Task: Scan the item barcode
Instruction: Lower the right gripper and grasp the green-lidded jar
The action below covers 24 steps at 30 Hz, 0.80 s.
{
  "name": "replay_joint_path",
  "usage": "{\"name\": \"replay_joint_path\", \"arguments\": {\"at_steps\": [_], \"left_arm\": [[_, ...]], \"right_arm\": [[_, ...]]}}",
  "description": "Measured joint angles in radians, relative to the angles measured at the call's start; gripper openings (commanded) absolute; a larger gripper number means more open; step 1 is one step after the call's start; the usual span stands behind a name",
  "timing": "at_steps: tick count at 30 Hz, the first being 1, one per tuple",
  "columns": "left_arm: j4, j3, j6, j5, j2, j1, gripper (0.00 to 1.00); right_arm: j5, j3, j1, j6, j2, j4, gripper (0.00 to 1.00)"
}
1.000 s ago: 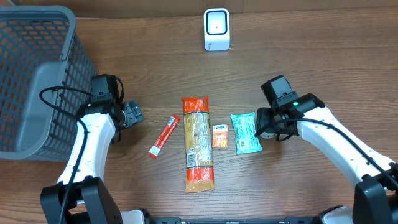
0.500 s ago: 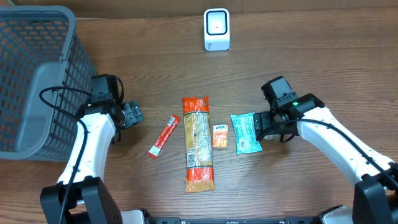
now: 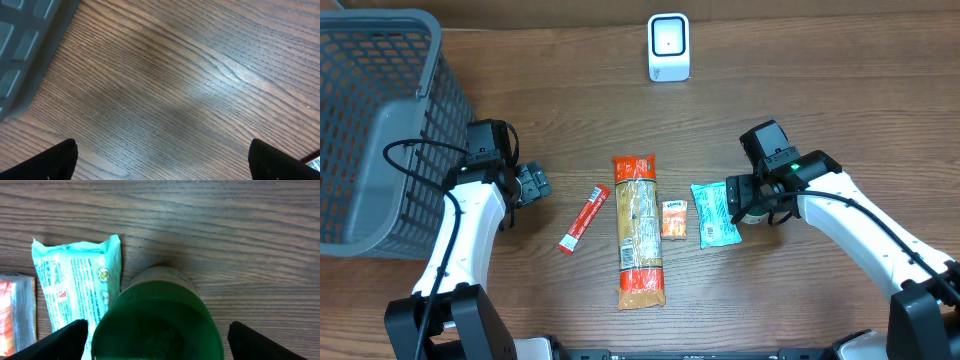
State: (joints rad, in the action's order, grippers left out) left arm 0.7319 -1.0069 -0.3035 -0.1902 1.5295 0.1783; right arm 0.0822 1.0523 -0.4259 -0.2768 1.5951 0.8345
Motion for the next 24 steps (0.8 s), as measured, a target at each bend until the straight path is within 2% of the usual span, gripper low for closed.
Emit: {"name": "replay_joint_path", "arguments": {"at_steps": [5,17,24], "left_arm": [[0.000,0.000,0.000,0.000,0.000,0.000,1.00],[0.000,0.000,0.000,0.000,0.000,0.000,1.00],[0.000,0.000,0.000,0.000,0.000,0.000,1.00]], "right_arm": [[0.000,0.000,0.000,0.000,0.013,-0.005,0.91],[0.000,0.000,0.000,-0.006,0.099,-0.048,0.77],[0.001,0.000,0.000,-0.008,0.100,-0.021,0.76]]}}
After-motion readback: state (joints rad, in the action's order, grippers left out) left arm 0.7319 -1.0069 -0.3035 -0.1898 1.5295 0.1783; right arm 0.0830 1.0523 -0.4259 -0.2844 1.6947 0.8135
